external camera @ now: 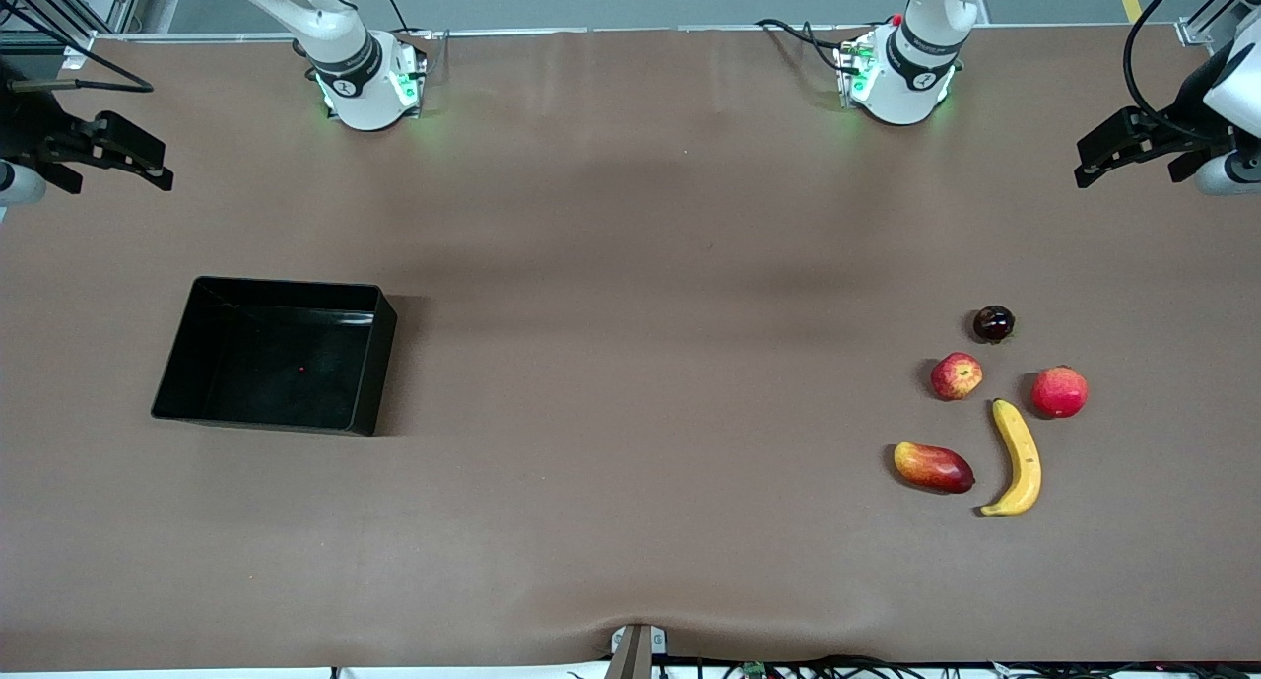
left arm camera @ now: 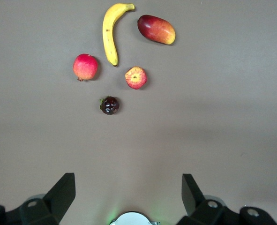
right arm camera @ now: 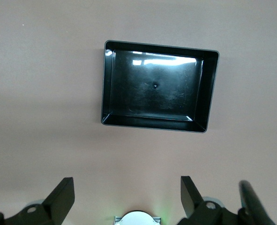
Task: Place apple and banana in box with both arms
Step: 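Reach the left gripper to the yellow-red apple while the right gripper reaches the tray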
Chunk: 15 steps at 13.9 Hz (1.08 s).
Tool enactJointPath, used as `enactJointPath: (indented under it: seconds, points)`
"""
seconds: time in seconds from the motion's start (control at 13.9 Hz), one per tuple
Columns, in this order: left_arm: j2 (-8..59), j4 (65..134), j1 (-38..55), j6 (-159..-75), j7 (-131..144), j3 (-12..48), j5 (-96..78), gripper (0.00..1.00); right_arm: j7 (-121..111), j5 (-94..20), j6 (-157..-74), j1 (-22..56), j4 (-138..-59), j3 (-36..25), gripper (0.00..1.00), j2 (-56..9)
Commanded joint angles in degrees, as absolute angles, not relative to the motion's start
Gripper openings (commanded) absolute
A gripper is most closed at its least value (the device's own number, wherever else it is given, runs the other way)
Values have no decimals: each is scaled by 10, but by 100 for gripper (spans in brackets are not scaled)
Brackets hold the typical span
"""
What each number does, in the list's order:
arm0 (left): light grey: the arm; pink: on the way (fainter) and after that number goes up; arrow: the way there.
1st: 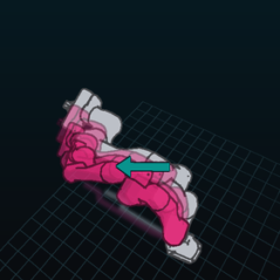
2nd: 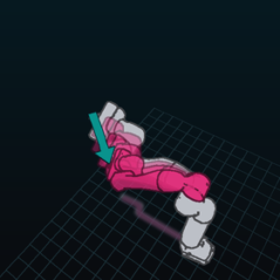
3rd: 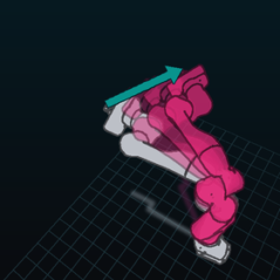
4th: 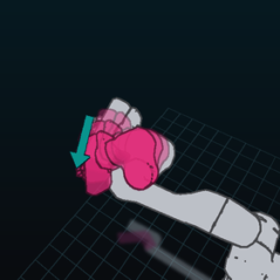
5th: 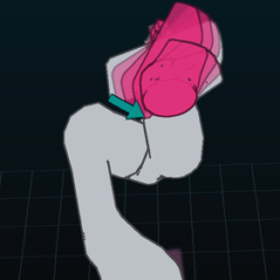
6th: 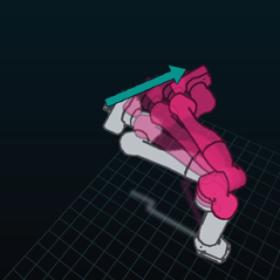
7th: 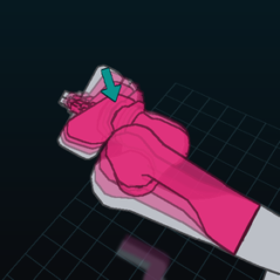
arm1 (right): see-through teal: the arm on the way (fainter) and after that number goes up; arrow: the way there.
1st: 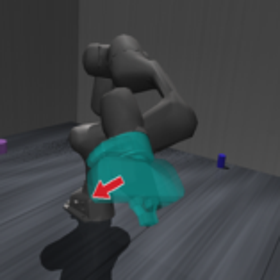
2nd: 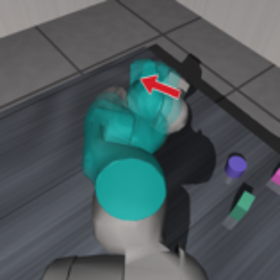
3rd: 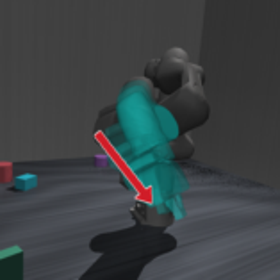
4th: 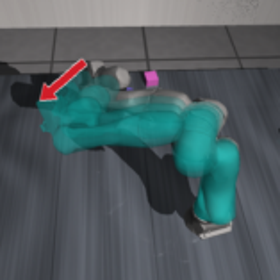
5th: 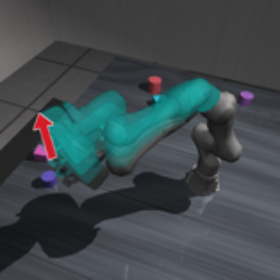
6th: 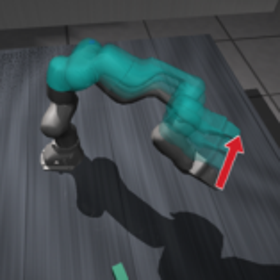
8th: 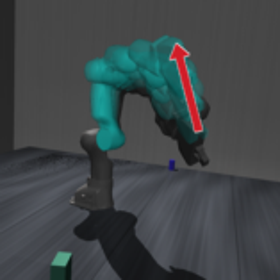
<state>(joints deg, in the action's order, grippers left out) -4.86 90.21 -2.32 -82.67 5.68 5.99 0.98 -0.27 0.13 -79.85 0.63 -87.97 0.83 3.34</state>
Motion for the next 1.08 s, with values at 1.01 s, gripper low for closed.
enactJointPath:
  seconds: [1.01]
  points:
    - [90, 1000, -58, -1033, 54, 63, 27, 100, -42, 12, -809, -54, -861, 9, 100, -14]
